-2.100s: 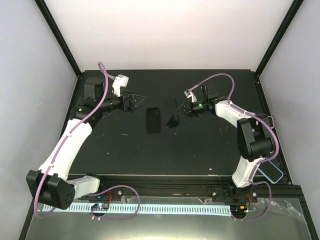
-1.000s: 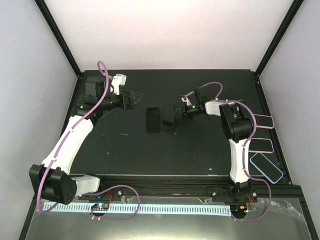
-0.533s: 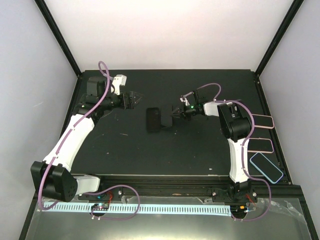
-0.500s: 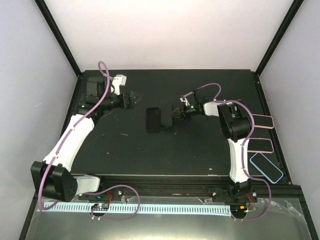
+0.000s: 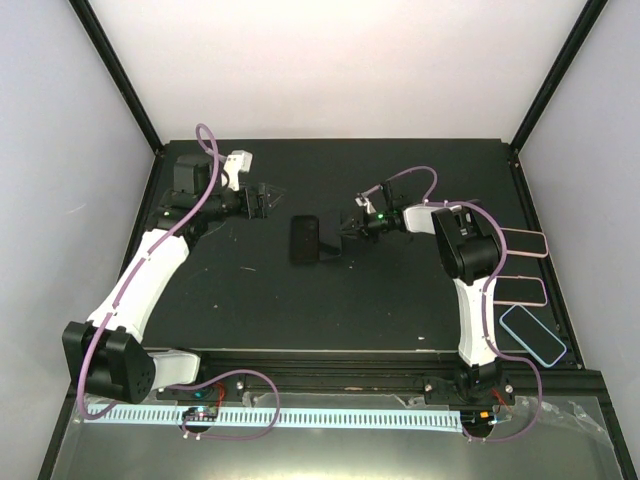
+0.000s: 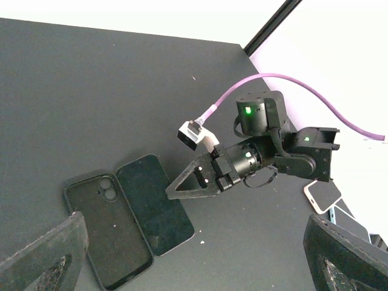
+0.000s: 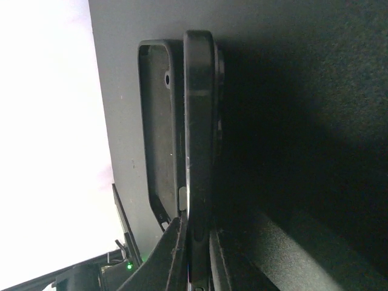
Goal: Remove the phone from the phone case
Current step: Place the phone at the center of the board.
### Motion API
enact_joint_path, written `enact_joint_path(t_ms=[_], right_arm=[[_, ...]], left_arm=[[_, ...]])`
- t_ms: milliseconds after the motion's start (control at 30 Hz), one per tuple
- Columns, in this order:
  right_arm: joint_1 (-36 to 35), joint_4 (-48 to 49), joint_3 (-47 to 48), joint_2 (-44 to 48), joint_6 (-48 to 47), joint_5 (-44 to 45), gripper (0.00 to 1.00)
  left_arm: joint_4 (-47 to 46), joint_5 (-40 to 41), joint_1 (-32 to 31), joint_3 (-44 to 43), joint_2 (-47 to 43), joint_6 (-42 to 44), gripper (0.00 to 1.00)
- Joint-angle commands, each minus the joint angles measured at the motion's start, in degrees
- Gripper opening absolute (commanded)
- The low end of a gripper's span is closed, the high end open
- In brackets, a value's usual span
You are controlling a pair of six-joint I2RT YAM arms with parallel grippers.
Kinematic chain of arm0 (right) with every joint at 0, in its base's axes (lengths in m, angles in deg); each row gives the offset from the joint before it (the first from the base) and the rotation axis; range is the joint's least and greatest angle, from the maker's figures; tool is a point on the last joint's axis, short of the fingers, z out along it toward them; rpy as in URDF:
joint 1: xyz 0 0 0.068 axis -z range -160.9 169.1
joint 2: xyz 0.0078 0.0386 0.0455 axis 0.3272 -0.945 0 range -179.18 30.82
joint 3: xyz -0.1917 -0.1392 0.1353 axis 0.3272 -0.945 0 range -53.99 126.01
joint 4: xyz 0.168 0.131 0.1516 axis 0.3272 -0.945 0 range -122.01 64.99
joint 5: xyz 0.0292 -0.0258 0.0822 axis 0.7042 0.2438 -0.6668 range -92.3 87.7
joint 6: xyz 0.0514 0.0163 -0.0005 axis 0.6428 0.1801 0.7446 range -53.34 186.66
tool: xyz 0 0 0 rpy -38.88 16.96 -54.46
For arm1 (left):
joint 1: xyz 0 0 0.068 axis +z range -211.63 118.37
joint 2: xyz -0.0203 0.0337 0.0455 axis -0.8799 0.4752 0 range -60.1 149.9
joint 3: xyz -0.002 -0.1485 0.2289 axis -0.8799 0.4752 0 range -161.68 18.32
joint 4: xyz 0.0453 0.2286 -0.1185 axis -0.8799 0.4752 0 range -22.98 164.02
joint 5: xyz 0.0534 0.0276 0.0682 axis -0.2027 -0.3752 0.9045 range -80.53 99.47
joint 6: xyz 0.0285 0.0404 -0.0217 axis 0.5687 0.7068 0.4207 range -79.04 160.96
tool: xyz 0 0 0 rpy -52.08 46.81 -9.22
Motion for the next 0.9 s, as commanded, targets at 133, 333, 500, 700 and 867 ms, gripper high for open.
enact_joint_path(t_ms=[133, 333, 500, 700, 867], right_arm=[[-0.66, -2.72, -1.06, 2.40, -0.65, 2.98, 0.30], [-0.64, -5.11, -1.47, 4.66, -2.02, 5.02, 0.45], [-0.67, -7.98, -1.83, 7.18, -3.89, 7.82, 0.72], [-0.58, -13.20, -1.28, 10.83, -9.58, 11.45, 0.96], [-0.51, -18.01, -1.09, 16.77, -16.75, 15.46, 0.99]], left_arm=[[-2.08, -0.78, 0.73, 1.12, -1.25, -1.08, 0.99], [-2.67, -0.61, 0.79, 1.79, -1.67, -1.49, 0.99], [-2.27, -0.01, 0.88, 1.87, -1.97, -1.53, 0.99], [-1.07, 1.68, 0.88, 1.57, -3.23, -0.36, 0.99], [2.91, 4.15, 1.11, -0.28, -4.36, 3.82, 0.99]])
